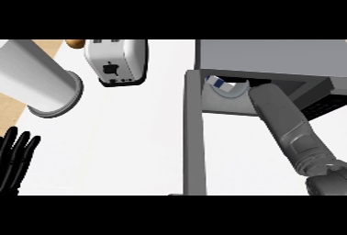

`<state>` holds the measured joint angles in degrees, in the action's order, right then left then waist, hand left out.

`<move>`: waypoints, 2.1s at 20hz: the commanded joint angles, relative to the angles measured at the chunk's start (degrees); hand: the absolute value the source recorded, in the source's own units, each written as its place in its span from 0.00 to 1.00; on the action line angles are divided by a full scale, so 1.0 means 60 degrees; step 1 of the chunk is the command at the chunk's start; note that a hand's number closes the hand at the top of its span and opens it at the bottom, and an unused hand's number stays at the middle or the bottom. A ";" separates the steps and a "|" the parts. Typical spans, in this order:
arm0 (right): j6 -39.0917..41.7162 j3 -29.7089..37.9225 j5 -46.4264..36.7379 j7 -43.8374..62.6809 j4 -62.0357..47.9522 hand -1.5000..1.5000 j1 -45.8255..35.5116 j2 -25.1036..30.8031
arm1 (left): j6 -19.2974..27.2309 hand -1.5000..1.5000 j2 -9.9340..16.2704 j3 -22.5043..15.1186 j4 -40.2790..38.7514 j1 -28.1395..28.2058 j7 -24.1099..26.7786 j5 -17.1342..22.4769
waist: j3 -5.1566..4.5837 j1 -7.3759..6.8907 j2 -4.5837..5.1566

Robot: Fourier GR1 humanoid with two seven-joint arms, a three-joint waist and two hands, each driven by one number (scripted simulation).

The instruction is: Pick up the milk, place it into the microwave and close the microwave

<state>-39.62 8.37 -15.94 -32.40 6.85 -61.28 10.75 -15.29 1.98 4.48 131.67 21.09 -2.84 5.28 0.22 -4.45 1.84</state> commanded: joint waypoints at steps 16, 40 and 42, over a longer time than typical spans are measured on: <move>0.2276 0.1093 0.0970 -0.1363 0.0396 0.00 0.0569 0.0979 | -0.0019 0.00 -0.0253 -0.0296 0.0397 0.0624 0.0038 -0.0144 | -0.0013 0.0257 -0.0117; 0.5372 0.0975 0.1768 -0.2098 0.2068 0.00 0.4225 -0.0396 | 0.0704 0.00 -0.0329 -0.1347 0.0720 0.1144 -0.0059 -0.0582 | -0.0035 0.0798 -0.0349; 0.5312 0.1131 0.2004 -0.2462 0.2160 0.00 0.4507 -0.0845 | 0.0610 0.00 -0.0329 -0.1582 -0.0026 0.0726 0.0189 -0.0946 | -0.0033 0.0806 -0.0313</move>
<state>-9.74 13.89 -5.93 -45.42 19.36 -39.16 6.23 -12.14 0.09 -2.53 134.33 27.48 -1.89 1.93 -0.45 -0.49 -0.84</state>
